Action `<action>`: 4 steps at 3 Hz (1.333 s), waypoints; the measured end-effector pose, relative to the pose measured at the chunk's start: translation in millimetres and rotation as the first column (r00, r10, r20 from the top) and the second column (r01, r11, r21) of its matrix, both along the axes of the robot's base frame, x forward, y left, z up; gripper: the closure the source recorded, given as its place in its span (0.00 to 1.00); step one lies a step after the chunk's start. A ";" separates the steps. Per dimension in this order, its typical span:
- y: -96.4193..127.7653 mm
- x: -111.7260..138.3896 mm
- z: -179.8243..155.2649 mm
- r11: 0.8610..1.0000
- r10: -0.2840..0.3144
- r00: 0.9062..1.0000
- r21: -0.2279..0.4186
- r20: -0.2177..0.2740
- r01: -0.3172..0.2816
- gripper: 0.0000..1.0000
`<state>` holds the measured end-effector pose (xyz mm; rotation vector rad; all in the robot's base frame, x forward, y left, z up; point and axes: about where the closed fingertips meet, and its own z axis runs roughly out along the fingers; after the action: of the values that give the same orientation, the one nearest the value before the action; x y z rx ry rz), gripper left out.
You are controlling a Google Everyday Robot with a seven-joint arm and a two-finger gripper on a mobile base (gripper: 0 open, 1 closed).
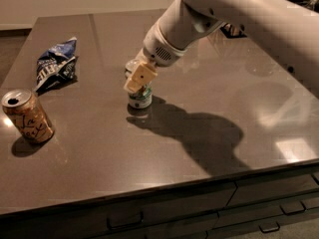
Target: Move 7up can near orange can
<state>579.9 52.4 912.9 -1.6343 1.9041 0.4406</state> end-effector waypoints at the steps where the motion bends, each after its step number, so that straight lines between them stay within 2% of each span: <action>1: 9.7 -6.0 2.6 1.000 0.024 1.000 0.018 -0.007 -0.024 0.62; 2: 31.0 -19.5 11.7 0.996 0.079 0.997 0.047 -0.009 -0.078 0.85; 3: 60.5 -41.5 20.3 0.985 0.156 0.988 0.075 -0.008 -0.155 1.00; 4: 87.1 -59.8 20.8 0.972 0.222 0.975 0.077 -0.009 -0.221 1.00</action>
Offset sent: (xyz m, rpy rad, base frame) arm -0.0373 0.0575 0.0251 0.0893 0.0153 0.1501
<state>520.1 139.5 933.6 -1.8050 1.7016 0.6118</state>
